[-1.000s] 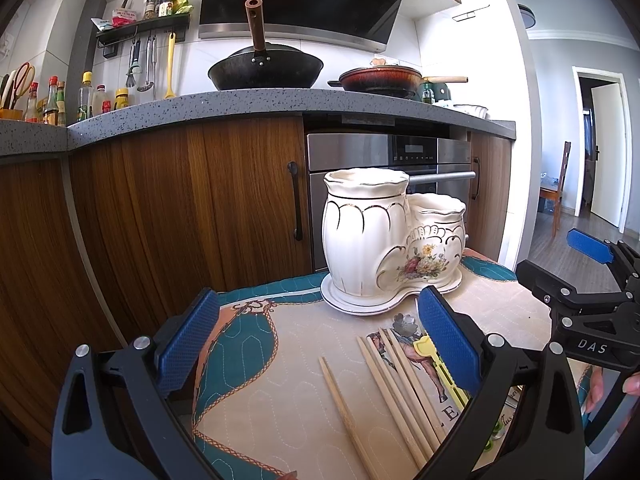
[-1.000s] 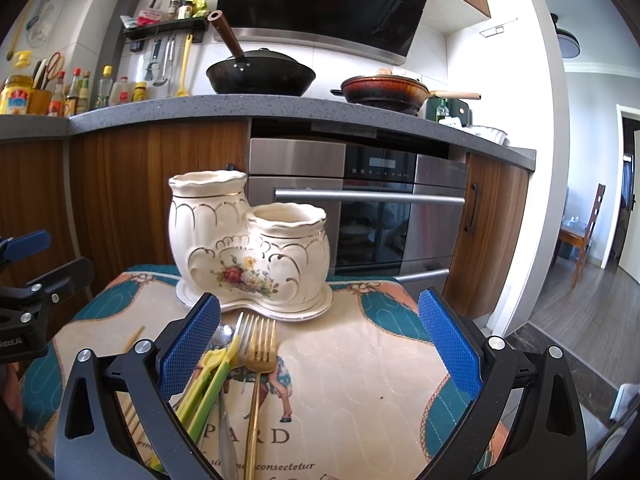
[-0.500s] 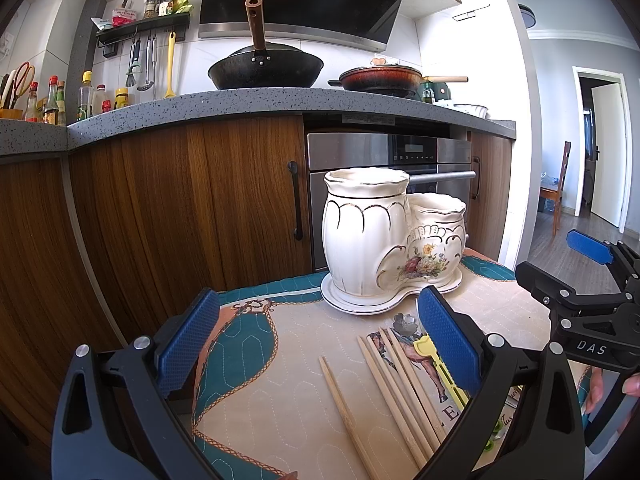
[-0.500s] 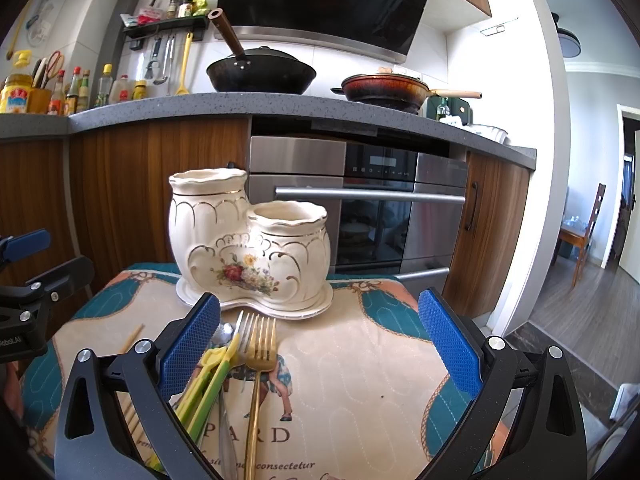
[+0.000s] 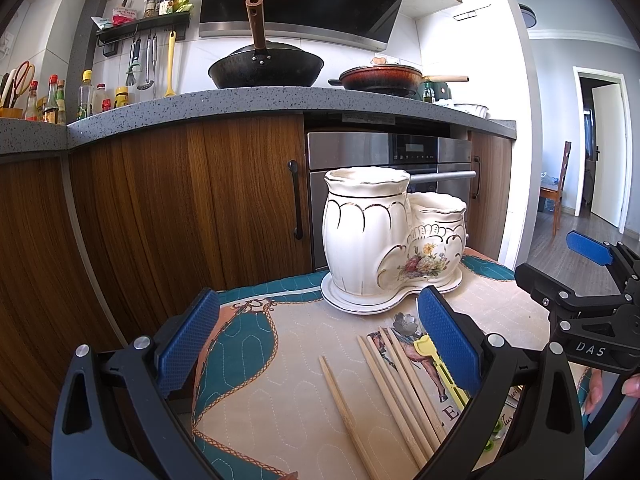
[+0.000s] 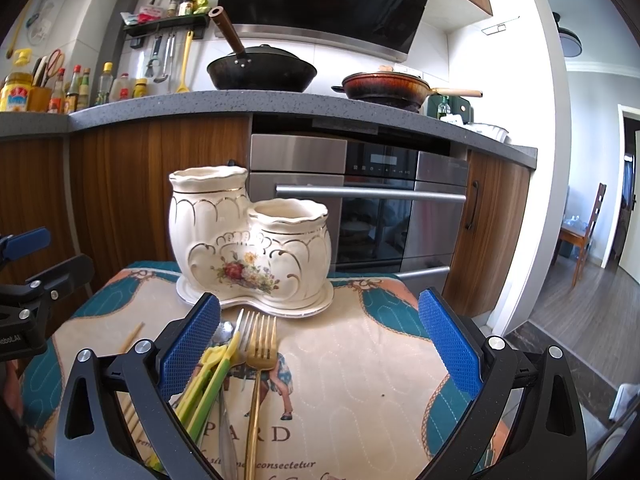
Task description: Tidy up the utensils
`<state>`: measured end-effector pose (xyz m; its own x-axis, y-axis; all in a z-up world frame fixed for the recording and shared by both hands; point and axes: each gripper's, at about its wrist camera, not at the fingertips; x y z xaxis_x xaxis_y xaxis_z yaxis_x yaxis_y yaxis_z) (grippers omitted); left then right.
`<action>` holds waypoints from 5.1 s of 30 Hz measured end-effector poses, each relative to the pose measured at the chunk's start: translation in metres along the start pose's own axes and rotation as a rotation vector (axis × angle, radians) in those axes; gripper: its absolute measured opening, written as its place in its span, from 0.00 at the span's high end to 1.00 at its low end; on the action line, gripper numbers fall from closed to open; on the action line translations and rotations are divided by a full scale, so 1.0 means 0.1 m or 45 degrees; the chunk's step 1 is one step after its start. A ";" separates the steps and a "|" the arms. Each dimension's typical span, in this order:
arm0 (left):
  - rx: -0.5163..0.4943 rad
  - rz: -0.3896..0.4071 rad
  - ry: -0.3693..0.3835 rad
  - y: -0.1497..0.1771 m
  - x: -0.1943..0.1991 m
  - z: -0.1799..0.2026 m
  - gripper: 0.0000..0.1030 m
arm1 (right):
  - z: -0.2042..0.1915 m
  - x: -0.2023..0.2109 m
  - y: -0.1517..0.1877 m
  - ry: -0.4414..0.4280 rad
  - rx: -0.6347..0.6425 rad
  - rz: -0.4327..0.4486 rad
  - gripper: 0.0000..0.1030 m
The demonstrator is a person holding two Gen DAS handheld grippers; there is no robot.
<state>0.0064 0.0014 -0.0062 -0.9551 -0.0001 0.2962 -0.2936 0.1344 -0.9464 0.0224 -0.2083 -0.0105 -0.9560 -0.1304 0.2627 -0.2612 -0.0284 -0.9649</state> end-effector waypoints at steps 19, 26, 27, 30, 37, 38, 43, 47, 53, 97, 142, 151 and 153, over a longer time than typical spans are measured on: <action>0.001 -0.003 0.001 -0.01 0.00 0.00 0.05 | -0.01 -0.01 0.02 0.000 -0.001 -0.007 0.04; 0.019 0.000 -0.011 0.07 -0.07 -0.01 0.05 | 0.13 -0.11 0.12 0.018 -0.108 -0.054 0.04; 0.022 0.001 -0.010 0.07 -0.07 -0.01 0.05 | 0.16 -0.11 0.12 0.021 -0.132 -0.063 0.04; 0.028 -0.006 0.013 0.08 -0.07 -0.02 0.05 | 0.28 -0.09 0.07 0.018 -0.194 -0.085 0.04; 0.021 -0.041 0.037 0.06 -0.06 -0.01 0.05 | 0.30 -0.14 0.04 -0.014 -0.146 -0.165 0.04; 0.014 -0.074 0.038 0.06 -0.09 -0.02 0.05 | 0.28 -0.16 0.04 -0.027 -0.132 -0.189 0.04; -0.035 -0.247 0.046 0.09 -0.20 -0.01 0.05 | 0.21 -0.27 0.11 -0.077 -0.054 -0.317 0.06; -0.083 -0.430 0.057 0.21 -0.28 0.02 0.12 | 0.21 -0.31 0.14 -0.119 -0.041 -0.382 0.15; -0.059 -0.596 0.100 0.38 -0.34 0.01 0.30 | 0.15 -0.39 0.19 -0.191 -0.022 -0.479 0.32; -0.025 -0.713 0.249 0.35 -0.27 -0.03 0.95 | 0.14 -0.52 0.16 -0.450 -0.169 -0.606 0.94; 0.404 0.128 0.544 -1.39 -1.48 -0.21 0.95 | 0.37 -1.00 -1.52 -0.448 -0.327 0.180 0.94; 0.390 0.103 0.512 -1.26 -1.71 -0.16 0.95 | 0.42 -1.27 -1.38 -0.414 -0.358 0.099 0.94; 0.392 0.107 0.516 -1.22 -1.68 -0.19 0.95 | 0.39 -1.29 -1.35 -0.413 -0.346 0.082 0.94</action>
<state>0.2031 0.0034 0.0621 -0.9017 0.3905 0.1857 -0.2729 -0.1806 -0.9450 0.1865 -0.2265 0.0858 -0.8914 -0.4296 0.1446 -0.2696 0.2462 -0.9310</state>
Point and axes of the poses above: each gripper's, at about its wrist camera, not at the fingertips, and x roughly against the way its jaws point, z to its right, y to its underside, and after that the axes turned 4 degrees about -x, right-handed
